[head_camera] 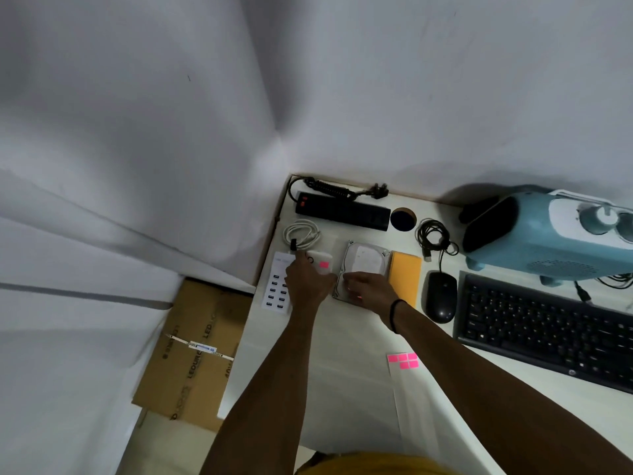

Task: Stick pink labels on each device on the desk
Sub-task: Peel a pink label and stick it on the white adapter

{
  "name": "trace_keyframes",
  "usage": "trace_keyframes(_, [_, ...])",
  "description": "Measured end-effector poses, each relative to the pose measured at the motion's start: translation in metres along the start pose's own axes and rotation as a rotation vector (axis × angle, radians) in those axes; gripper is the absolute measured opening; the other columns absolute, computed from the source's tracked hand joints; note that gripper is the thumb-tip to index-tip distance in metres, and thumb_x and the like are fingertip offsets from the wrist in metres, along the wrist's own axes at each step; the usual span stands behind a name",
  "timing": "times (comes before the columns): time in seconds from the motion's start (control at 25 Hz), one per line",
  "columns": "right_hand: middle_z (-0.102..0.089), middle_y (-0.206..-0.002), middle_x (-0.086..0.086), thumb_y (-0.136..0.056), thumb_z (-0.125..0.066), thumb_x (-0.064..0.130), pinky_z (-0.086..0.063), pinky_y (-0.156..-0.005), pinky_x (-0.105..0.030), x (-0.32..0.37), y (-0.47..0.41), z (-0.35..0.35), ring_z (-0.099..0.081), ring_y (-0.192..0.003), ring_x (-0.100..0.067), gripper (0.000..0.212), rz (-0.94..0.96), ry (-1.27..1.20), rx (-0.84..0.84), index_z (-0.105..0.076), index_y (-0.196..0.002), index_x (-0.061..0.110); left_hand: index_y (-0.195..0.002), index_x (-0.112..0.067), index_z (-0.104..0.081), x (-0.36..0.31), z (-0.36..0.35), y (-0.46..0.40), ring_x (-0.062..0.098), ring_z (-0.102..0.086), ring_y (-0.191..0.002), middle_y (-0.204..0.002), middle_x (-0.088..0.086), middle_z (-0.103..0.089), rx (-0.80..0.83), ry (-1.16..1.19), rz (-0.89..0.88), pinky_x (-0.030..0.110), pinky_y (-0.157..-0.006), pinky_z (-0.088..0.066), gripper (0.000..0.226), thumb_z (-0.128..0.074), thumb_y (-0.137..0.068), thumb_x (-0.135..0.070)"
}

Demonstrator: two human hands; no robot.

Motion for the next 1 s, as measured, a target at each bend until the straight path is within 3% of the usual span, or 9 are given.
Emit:
trace_keyframes(0.2, [-0.068,-0.127,-0.001,-0.092,-0.057,0.027,-0.051,-0.102,-0.042,0.005,-0.009,0.002,-0.064,-0.115,-0.022,0.035,0.034,0.184,-0.007,-0.067,-0.126,0.024,-0.14,-0.008,-0.045,0.004,-0.008,-0.01,0.033,-0.063,-0.109,-0.117,0.012,-0.067,0.016,-0.058,-0.017,0.047,-0.088,-0.057,0.095,-0.09,-0.06,-0.034])
trace_keyframes(0.44, [-0.068,-0.125,-0.003,-0.093,-0.061,0.027,-0.05,-0.103,-0.042,0.008,0.005,0.006,-0.063,-0.115,-0.022,0.034,0.077,0.157,-0.016,-0.067,-0.126,0.02,-0.149,-0.011,-0.035,-0.001,0.005,0.011,0.033,-0.058,-0.119,-0.13,0.015,-0.06,-0.031,-0.002,0.004,0.045,-0.094,-0.051,0.102,-0.091,-0.067,-0.037])
trace_keyframes(0.6, [-0.069,-0.12,-0.002,-0.093,-0.062,0.026,-0.052,-0.101,-0.04,-0.004,0.031,0.021,-0.066,-0.108,-0.021,0.032,0.086,0.085,-0.072,-0.069,-0.123,0.017,-0.14,-0.012,-0.045,-0.006,0.005,0.058,0.031,-0.06,-0.116,-0.13,0.014,-0.059,-0.054,0.052,-0.02,0.04,-0.09,-0.052,0.079,-0.085,-0.077,-0.036])
trace_keyframes(0.72, [-0.07,-0.109,-0.004,-0.093,-0.064,0.019,-0.054,-0.091,-0.039,-0.024,0.062,0.038,-0.064,-0.097,-0.021,0.028,0.072,0.036,-0.099,-0.07,-0.119,0.016,-0.121,-0.015,-0.062,-0.008,-0.023,0.096,0.025,-0.068,-0.105,-0.114,0.007,-0.071,0.093,0.076,-0.084,0.037,-0.091,-0.055,0.05,-0.081,-0.08,-0.037])
trace_keyframes(0.84, [-0.071,-0.11,0.001,-0.091,-0.064,0.012,-0.053,-0.095,-0.034,-0.056,0.096,0.065,-0.064,-0.102,-0.016,0.027,0.084,0.118,-0.146,-0.072,-0.116,0.02,-0.109,-0.016,-0.072,-0.012,-0.056,0.129,0.02,-0.07,-0.102,-0.107,0.002,-0.076,0.259,-0.013,-0.152,0.03,-0.096,-0.051,0.027,-0.073,-0.087,-0.032])
trace_keyframes(1.0, [-0.073,-0.109,0.004,-0.091,-0.062,0.015,-0.051,-0.089,-0.022,-0.121,0.142,0.092,-0.067,-0.102,-0.013,0.027,0.029,0.3,-0.214,-0.074,-0.112,0.026,-0.118,-0.017,-0.069,-0.001,-0.099,0.161,0.023,-0.067,-0.11,-0.115,0.005,-0.072,0.457,-0.163,-0.21,0.026,-0.093,-0.049,0.028,-0.066,-0.089,-0.018])
Point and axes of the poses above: each hand's wrist, its own y-axis away from the middle knuckle, its own z-axis out of the back of the hand, x = y × z, the point moved 5 cm from there along -y, towards the middle knuckle
